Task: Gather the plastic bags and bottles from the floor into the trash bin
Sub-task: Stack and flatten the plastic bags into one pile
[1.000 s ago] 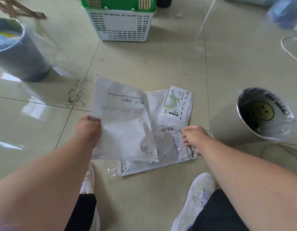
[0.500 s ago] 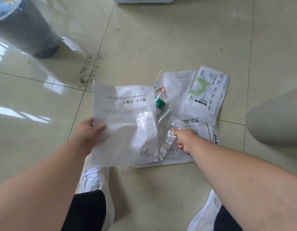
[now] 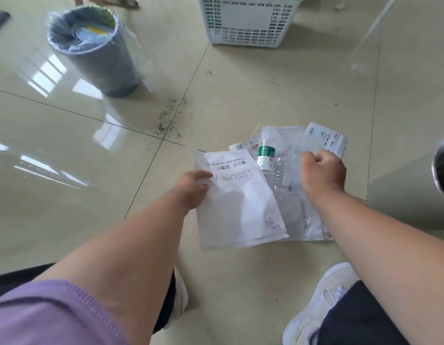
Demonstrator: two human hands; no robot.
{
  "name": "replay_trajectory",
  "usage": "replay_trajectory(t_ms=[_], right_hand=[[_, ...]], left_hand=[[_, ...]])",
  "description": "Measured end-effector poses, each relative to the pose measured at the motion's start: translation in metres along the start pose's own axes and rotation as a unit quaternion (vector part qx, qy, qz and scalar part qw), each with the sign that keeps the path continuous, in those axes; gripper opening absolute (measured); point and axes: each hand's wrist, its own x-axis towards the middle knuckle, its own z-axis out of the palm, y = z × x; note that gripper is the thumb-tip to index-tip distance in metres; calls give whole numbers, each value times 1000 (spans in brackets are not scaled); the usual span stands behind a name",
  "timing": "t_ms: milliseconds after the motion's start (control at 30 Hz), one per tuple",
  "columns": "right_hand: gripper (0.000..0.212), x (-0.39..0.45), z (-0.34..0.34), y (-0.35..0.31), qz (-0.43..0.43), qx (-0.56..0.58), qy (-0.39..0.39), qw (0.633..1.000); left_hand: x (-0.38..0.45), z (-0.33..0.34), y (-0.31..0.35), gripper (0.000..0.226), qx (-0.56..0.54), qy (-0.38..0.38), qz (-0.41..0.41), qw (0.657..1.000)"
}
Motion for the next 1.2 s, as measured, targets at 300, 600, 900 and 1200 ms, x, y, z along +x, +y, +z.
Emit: replay_trajectory(t_ms=[300, 600, 900, 1200], right_hand=[[16, -91, 68, 9, -279, -175, -371, 868], [18, -62, 92, 40, -231, -205, -448, 839], [60, 9, 91, 70, -172, -237, -305, 906], [101, 94, 123, 93, 123, -381, -155, 903]], left_hand=[[-16, 10, 10, 64, -184, -74, -48, 979], [24, 16, -25, 37, -150, -19, -29, 988], [48, 24, -21, 46, -62, 68, -34, 995], [54, 33, -35, 81, -53, 68, -33, 996]])
